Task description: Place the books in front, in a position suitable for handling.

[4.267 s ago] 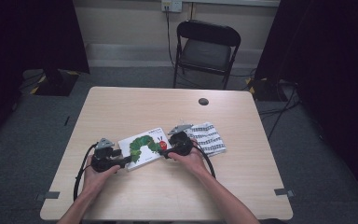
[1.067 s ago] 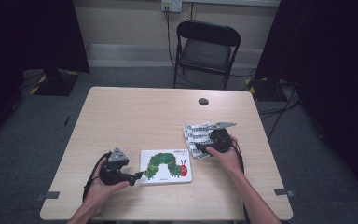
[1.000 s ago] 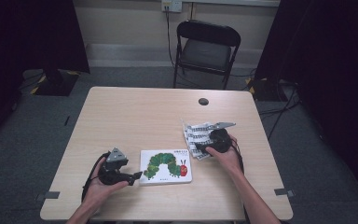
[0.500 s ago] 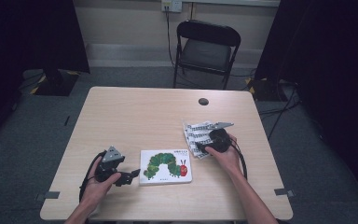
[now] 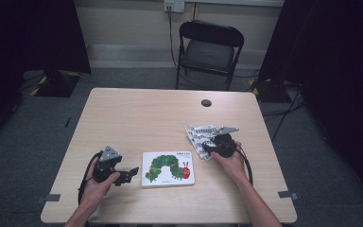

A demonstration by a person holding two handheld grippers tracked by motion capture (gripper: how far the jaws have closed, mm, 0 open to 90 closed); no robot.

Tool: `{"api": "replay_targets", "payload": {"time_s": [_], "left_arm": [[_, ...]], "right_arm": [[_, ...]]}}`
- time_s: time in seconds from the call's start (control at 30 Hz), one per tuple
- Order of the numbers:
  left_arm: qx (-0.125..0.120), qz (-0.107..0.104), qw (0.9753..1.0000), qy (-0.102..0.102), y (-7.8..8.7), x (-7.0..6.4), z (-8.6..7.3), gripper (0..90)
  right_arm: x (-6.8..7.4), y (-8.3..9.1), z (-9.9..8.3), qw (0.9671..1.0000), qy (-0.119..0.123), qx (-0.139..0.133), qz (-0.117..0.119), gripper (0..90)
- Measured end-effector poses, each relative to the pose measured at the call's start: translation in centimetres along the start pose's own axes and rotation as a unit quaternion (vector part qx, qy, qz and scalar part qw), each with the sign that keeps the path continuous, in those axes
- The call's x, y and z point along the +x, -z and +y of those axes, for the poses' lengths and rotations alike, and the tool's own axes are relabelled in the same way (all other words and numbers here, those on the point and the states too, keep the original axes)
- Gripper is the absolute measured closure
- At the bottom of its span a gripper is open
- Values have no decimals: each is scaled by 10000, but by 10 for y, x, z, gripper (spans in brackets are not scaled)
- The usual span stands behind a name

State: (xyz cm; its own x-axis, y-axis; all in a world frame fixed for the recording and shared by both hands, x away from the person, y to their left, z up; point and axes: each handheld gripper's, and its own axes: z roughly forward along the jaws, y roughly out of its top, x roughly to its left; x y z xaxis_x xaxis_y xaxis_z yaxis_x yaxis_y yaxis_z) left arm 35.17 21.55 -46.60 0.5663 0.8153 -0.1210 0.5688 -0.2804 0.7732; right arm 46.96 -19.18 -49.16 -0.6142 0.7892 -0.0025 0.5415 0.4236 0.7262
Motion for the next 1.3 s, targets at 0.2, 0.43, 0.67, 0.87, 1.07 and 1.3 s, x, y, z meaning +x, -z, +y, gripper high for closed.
{"api": "replay_targets", "payload": {"time_s": [0.2, 0.43, 0.67, 0.87, 1.07, 1.3], "left_arm": [[87, -56, 9999, -33, -3, 2, 0, 159], [-10, -125, 9999, -86, -1, 2, 2, 158], [16, -186, 9997, -158, -4, 5, 1, 158], [-27, 94, 9999, 90, -1, 13, -1, 158], [-72, 176, 9996, 191, 4, 18, -4, 158], [-30, 147, 9997, 197, 1, 15, -3, 158]], "right_arm": [[-5, 3, -1, 10000, -52, 10, 71, 714], [-7, 4, -3, 9998, -180, -43, 86, 803], [-14, 5, 3, 9996, -218, 54, 147, 809], [-18, 11, 5, 9992, -318, -132, 198, 809], [-14, 17, 9, 9989, -301, -232, 269, 809], [-8, 28, 16, 9980, -259, -454, 356, 809]]}}
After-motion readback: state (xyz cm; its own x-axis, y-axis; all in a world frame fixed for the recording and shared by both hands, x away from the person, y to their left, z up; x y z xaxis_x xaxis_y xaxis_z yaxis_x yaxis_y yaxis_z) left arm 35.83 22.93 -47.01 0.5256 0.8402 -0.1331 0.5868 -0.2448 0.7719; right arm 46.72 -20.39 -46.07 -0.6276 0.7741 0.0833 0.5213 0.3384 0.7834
